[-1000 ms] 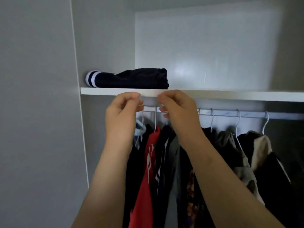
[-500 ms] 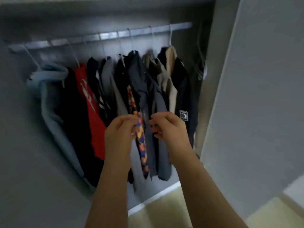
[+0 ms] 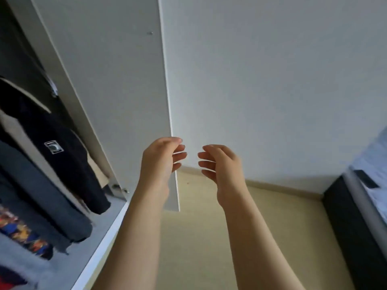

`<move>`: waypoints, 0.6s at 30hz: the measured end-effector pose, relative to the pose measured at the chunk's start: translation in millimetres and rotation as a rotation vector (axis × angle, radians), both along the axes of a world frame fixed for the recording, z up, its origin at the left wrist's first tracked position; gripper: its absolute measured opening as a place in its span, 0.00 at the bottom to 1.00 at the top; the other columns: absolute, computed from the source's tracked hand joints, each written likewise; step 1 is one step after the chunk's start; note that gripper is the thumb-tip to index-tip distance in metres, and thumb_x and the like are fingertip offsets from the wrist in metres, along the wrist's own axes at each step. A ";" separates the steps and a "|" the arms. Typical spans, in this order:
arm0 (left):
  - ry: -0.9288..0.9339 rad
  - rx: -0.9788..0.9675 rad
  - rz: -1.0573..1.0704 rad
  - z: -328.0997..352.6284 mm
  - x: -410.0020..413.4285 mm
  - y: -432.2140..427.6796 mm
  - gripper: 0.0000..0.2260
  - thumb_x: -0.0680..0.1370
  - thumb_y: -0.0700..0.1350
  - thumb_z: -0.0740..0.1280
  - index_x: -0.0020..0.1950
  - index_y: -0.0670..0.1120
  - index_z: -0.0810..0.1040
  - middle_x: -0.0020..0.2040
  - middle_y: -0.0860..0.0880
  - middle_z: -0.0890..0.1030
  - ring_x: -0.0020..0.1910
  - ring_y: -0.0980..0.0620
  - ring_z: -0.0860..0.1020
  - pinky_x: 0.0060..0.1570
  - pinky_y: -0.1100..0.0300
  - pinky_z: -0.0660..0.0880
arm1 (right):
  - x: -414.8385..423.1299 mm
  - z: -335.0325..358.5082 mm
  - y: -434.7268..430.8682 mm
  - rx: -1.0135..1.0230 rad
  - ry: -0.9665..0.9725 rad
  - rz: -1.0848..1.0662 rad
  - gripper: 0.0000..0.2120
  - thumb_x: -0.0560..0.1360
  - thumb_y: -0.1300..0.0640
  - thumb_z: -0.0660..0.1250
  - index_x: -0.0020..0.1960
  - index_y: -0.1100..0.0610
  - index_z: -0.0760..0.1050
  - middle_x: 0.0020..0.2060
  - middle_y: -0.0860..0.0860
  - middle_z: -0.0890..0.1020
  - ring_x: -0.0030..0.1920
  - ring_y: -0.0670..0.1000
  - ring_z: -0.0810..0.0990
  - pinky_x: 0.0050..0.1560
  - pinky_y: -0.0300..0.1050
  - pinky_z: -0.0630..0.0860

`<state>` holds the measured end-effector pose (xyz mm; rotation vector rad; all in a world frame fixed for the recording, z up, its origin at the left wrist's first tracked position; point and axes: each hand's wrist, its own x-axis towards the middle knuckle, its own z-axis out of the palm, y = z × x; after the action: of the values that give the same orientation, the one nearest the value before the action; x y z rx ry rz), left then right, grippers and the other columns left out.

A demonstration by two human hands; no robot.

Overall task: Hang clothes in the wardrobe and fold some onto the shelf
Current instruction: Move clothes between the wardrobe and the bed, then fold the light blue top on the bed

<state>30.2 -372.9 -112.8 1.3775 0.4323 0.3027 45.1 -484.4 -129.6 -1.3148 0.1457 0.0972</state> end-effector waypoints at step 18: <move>0.076 -0.008 -0.961 -32.7 -143.0 -564.8 0.09 0.78 0.41 0.61 0.40 0.49 0.77 0.36 0.53 0.80 0.35 0.57 0.78 0.37 0.63 0.72 | -242.7 -21.6 -530.0 0.009 0.085 -0.976 0.06 0.76 0.60 0.63 0.41 0.56 0.77 0.33 0.50 0.81 0.34 0.47 0.78 0.36 0.39 0.73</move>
<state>-112.8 -937.7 -145.5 1.4386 -0.1948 -0.5386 -197.6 -1014.4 -151.1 -1.1104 0.8357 -0.6737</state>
